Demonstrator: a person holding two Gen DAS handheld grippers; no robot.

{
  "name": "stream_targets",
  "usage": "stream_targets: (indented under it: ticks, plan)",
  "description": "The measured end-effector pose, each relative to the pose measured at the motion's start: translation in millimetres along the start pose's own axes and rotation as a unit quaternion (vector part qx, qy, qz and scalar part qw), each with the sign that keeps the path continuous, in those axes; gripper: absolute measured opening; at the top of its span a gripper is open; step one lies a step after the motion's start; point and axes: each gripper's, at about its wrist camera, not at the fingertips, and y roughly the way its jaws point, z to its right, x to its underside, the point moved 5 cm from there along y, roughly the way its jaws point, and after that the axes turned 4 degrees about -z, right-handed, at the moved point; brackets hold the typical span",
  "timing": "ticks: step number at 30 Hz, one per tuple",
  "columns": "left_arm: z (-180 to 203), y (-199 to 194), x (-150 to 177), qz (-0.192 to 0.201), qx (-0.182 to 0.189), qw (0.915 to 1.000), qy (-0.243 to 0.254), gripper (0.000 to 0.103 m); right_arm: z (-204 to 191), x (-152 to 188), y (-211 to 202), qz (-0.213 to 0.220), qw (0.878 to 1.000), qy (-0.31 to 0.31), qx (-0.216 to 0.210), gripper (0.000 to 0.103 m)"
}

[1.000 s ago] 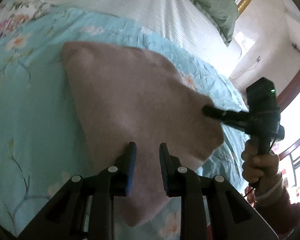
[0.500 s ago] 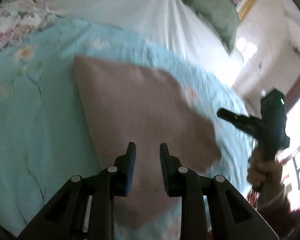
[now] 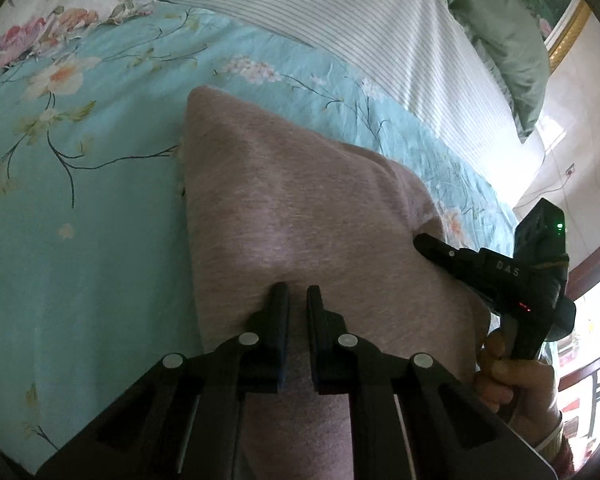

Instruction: Fold small clothes

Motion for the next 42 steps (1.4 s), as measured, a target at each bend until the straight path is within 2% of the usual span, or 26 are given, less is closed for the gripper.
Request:
stream_targets:
  ticks: [4,7,12,14,17,18,20,24,33,39,42]
  plan:
    - [4,-4,-1,-0.002,-0.014,0.9998,0.012,0.009,-5,1,-7,0.0,1.0,-0.003,0.005,0.0]
    - [12,-26,6,0.011,-0.013,0.9997,0.018,0.007,-20,10,-29,0.007,1.0,-0.017,-0.003,0.003]
    - [31,-65,47,0.022,0.041,0.9978,0.047,0.007,-45,62,-76,0.003,0.997,-0.073,-0.022,0.003]
    - [35,-73,72,0.018,0.045,0.9969,0.062,0.008,-38,84,-82,-0.009,0.997,-0.081,-0.002,0.003]
    - [35,-69,107,-0.005,0.031,0.9963,0.08,0.008,-3,112,-83,-0.02,0.996,-0.059,0.059,0.003]
    - [33,-65,118,-0.015,0.024,0.9962,0.082,0.008,11,120,-81,-0.022,0.997,-0.039,0.056,0.003]
    - [25,-58,131,-0.019,0.014,0.9969,0.075,0.007,21,124,-84,-0.011,1.0,-0.01,0.022,0.003]
    - [21,-58,129,-0.01,0.022,0.9983,0.053,0.007,15,125,-80,-0.006,0.999,-0.031,0.042,0.003]
    - [30,-55,133,0.006,-0.011,0.9984,0.055,0.008,18,126,-82,0.005,0.998,-0.043,0.05,0.003]
    - [23,-57,134,0.003,0.0,0.9996,0.03,0.008,16,131,-85,0.005,0.996,-0.055,0.071,0.003]
    - [23,-63,135,0.003,-0.006,0.9997,0.024,0.008,13,133,-92,0.008,0.995,-0.057,0.076,0.003]
